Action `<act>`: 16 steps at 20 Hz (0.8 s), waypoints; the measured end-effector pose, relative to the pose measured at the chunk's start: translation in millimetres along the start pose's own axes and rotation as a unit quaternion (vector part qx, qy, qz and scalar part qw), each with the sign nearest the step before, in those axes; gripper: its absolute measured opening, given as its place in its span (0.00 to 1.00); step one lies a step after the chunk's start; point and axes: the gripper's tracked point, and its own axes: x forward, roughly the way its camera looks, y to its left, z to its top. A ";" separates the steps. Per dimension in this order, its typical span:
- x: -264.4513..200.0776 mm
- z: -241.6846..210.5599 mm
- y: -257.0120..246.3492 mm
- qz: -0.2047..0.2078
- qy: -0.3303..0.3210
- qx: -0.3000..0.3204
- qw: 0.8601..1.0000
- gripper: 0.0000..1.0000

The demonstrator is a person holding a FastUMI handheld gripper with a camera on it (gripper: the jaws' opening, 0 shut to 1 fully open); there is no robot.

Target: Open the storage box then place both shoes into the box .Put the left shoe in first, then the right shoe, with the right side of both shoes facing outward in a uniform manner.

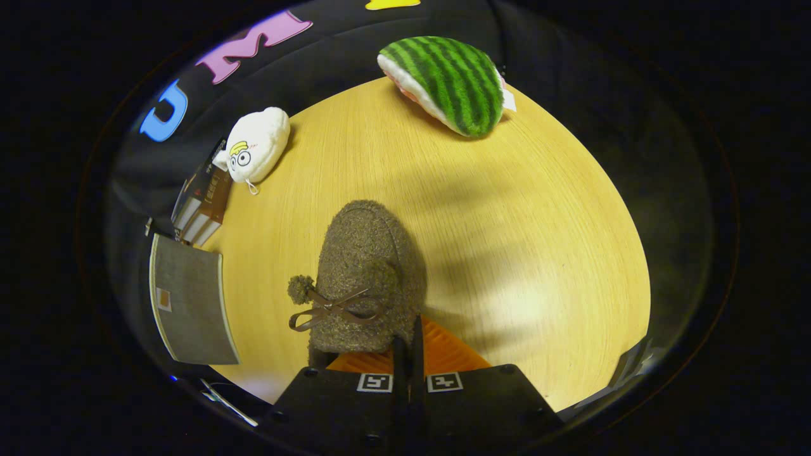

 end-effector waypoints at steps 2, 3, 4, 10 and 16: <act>-10.0 2.9 9.9 -0.005 -0.012 0.004 1.000 0.05; -16.7 3.9 18.5 -0.004 -0.018 0.004 1.000 0.05; -24.5 3.5 28.2 -0.001 -0.022 0.002 1.000 0.05; -76.3 1.0 114.3 0.037 -0.055 -0.017 0.998 0.05; -120.0 -12.1 208.0 0.082 -0.081 -0.018 0.993 0.05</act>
